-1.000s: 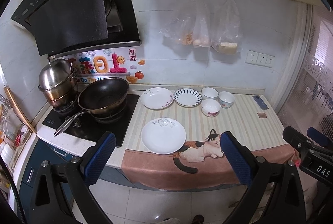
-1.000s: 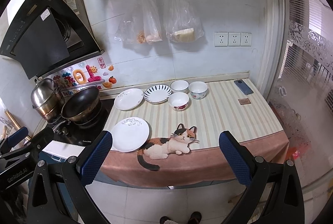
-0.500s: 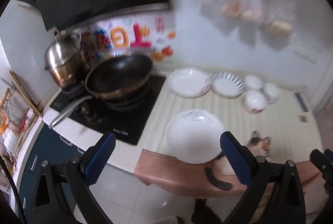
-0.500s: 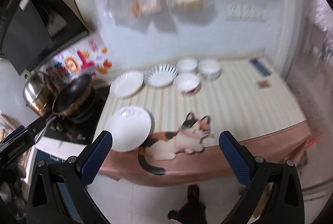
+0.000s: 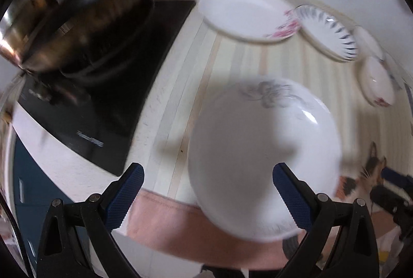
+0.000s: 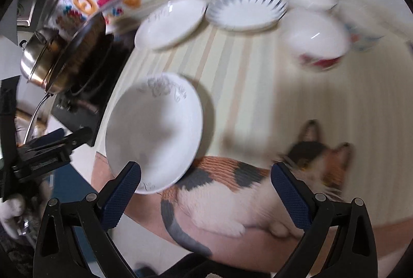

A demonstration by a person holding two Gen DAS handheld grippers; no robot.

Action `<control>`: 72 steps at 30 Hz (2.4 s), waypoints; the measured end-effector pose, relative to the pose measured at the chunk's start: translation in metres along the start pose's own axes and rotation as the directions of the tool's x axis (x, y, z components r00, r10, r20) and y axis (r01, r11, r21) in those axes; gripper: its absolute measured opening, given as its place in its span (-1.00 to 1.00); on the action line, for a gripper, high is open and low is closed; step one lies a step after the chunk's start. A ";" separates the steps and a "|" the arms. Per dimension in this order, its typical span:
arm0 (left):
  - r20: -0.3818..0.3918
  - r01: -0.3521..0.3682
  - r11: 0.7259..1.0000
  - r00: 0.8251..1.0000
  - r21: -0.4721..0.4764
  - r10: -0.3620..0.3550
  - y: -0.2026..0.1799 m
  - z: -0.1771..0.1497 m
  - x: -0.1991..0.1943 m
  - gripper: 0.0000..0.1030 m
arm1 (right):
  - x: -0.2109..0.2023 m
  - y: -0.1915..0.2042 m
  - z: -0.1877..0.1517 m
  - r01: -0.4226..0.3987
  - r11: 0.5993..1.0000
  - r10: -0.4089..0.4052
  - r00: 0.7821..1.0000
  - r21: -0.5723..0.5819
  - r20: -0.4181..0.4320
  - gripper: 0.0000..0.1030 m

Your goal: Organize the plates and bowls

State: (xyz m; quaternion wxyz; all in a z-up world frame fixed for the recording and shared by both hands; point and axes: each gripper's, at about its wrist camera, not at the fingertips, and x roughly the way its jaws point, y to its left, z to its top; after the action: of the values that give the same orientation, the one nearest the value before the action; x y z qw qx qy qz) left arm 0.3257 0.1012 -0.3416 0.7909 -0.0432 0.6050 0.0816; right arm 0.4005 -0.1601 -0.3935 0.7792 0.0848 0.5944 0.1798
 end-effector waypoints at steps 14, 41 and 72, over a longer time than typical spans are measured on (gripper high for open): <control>-0.137 0.166 0.977 0.973 -0.130 -0.184 0.015 0.009 0.061 -0.05 | 0.104 0.004 0.038 -0.142 0.990 0.141 0.973 0.007 -0.182 -0.13; -0.062 0.224 0.973 0.973 0.053 -0.221 -0.049 0.012 0.020 -0.14 | 0.035 -0.046 0.024 -0.075 0.995 0.080 0.994 0.072 -0.070 -0.58; -0.130 0.244 0.947 0.967 0.208 -0.221 -0.167 0.001 0.047 -0.14 | 0.005 -0.149 -0.018 0.000 0.968 0.005 1.000 0.253 -0.017 -0.58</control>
State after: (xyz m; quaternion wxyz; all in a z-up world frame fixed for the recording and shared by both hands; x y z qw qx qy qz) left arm 0.3686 -0.0594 -0.3915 0.7618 -0.0299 0.6418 -0.0828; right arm 0.4108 -0.2973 -0.4547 0.7567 0.1825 0.6191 0.1044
